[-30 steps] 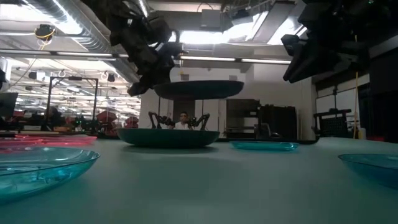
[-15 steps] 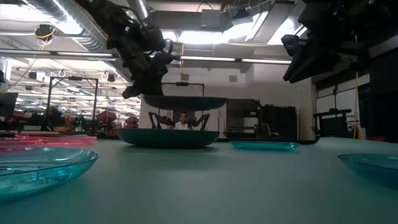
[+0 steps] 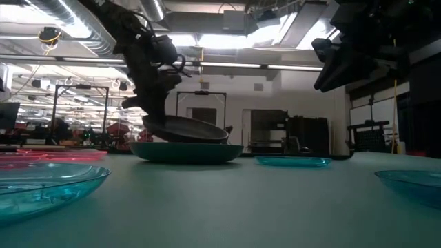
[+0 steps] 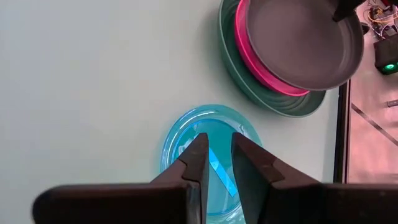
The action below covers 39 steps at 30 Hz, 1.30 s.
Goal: Stack plastic plates
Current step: Stack the black plate on top of the pink plate
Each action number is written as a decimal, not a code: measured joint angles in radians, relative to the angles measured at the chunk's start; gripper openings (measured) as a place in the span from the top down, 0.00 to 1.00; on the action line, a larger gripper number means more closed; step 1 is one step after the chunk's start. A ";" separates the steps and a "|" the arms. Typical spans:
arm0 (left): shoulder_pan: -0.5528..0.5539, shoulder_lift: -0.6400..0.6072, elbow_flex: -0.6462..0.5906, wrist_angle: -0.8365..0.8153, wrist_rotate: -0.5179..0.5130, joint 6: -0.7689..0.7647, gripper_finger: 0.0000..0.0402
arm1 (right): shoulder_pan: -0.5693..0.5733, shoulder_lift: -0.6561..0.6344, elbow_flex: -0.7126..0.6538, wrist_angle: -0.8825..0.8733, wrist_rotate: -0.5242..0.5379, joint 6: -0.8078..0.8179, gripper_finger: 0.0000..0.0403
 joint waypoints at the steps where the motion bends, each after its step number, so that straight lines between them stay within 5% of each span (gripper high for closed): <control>1: 0.000 0.000 0.000 0.000 -0.014 0.000 0.98 | 0.000 0.000 0.000 0.000 0.000 0.000 0.85; 26: -0.016 0.000 -0.099 0.059 -0.035 -0.063 0.97 | 0.000 0.000 0.000 0.000 0.000 0.000 0.85; 39: -0.063 0.002 -0.100 0.058 -0.071 -0.060 0.79 | 0.000 0.000 0.000 0.000 0.000 0.000 0.85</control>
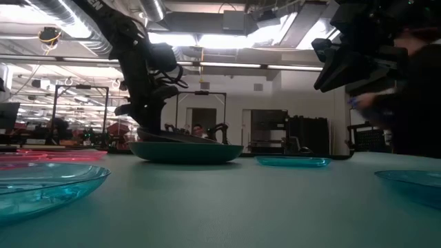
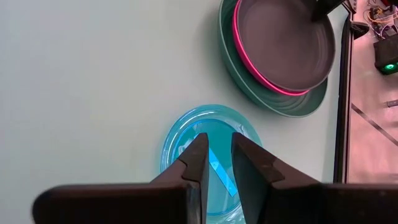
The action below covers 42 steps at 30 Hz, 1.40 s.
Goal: Stack plastic plates
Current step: Stack the black plate on top of the pink plate, then stack the top blue plate on top of the black plate
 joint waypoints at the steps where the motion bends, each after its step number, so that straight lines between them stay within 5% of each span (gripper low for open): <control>1: -0.003 0.000 0.000 0.000 0.000 0.000 0.78 | 0.000 0.000 0.000 0.000 0.000 0.000 0.85; 25: -0.030 0.000 0.000 0.074 0.027 -0.001 0.71 | 0.000 0.000 0.000 0.014 0.005 0.000 0.85; 31: -0.012 -0.020 0.000 0.071 0.118 0.040 0.71 | 0.000 0.000 0.000 0.099 0.085 0.000 0.85; 42: -0.012 -0.203 0.000 0.075 0.114 0.102 0.71 | 0.000 0.000 0.000 0.163 0.198 0.085 0.85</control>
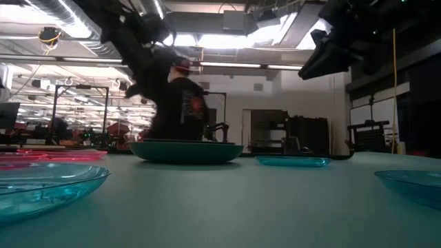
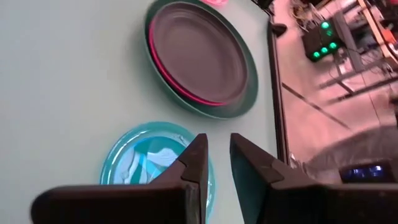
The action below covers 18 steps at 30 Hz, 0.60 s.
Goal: Stack plastic plates
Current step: Stack the top blue plate on top of the black plate
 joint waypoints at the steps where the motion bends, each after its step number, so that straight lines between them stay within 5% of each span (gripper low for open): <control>1: -0.003 -0.021 0.000 -0.001 -0.005 0.003 0.71 | 0.000 0.000 0.000 0.000 0.012 0.014 0.85; 6: -0.035 -0.133 0.000 0.000 -0.054 0.045 0.71 | -0.007 0.000 0.002 0.002 0.056 0.056 0.83; 18: -0.205 -0.253 0.000 -0.002 -0.138 0.055 0.71 | -0.216 0.001 0.047 -0.002 -0.023 0.280 0.57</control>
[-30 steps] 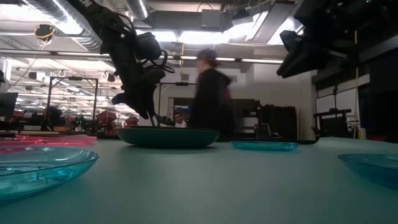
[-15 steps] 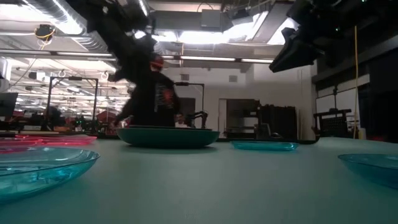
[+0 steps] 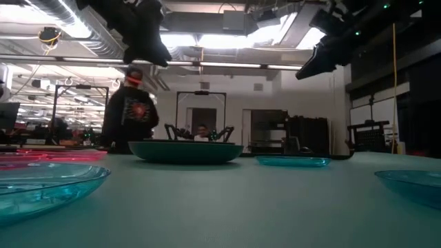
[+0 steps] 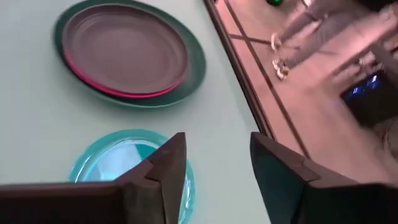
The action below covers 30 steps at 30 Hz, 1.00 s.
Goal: Stack plastic plates
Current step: Stack the top blue plate on top of the black plate
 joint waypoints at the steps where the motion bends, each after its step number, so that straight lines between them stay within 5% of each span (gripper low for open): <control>1: -0.017 0.001 0.000 -0.001 -0.001 0.000 0.71 | -0.023 0.000 0.003 0.000 -0.016 0.005 0.56; 15: -0.226 0.012 0.000 0.008 -0.161 -0.003 0.71 | -0.294 0.167 0.019 -0.024 -0.314 0.067 0.56; 30: -0.275 0.012 0.000 0.008 -0.179 -0.004 0.71 | -0.353 0.401 0.019 -0.035 -0.342 0.063 0.57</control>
